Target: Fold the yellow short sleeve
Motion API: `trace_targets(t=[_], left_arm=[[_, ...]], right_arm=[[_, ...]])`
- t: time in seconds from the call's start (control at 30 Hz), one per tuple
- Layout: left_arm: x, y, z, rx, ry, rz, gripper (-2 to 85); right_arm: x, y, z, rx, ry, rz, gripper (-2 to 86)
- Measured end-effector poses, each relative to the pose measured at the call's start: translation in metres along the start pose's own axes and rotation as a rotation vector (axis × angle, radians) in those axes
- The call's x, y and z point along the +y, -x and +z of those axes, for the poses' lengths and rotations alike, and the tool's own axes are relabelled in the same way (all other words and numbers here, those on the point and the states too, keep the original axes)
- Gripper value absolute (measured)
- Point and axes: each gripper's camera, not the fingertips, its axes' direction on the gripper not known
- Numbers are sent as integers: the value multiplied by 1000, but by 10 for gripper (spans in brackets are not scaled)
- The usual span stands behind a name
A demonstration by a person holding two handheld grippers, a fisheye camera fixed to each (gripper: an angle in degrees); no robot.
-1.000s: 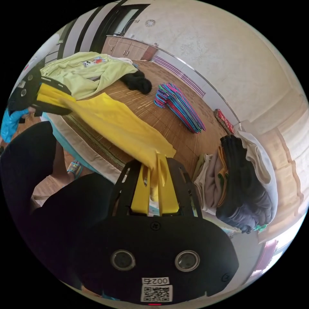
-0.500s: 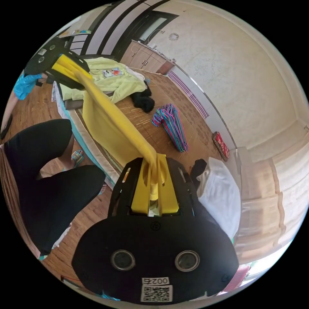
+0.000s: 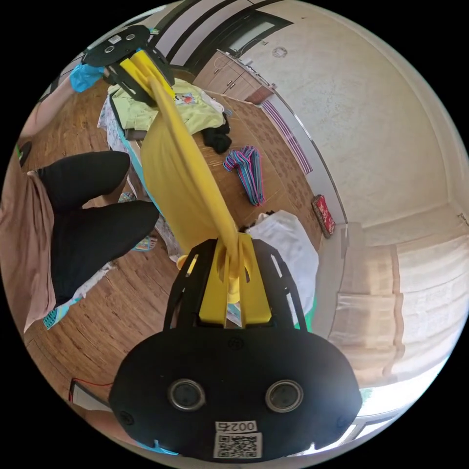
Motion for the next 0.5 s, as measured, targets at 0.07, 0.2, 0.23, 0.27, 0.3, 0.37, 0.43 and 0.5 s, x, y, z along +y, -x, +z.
trace_targets(t=[0.07,0.2,0.23,0.27,0.3,0.37,0.43,0.5], left_arm=[[-26,0,-15,7,-33,54,-8],[-66,-2,-28,30,-55,141,-8],[-80,-4,-28,42,-52,178,-8],[-95,-5,-27,50,-46,212,-8],[-102,-5,-26,52,-42,228,-8],[-135,-3,-20,44,-27,270,-7],[-162,3,-14,23,-15,279,-7],[-190,12,-8,-11,-11,271,-7]], right_arm=[[7,-27,-17,1,14,-2,1],[24,-89,-47,21,50,-9,0],[28,-106,-52,38,63,-17,0],[30,-115,-54,46,71,-23,0],[32,-133,-57,62,89,-33,0],[33,-165,-58,88,118,-36,0],[31,-213,-53,139,142,-12,-1],[27,-252,-45,187,151,18,-2]])
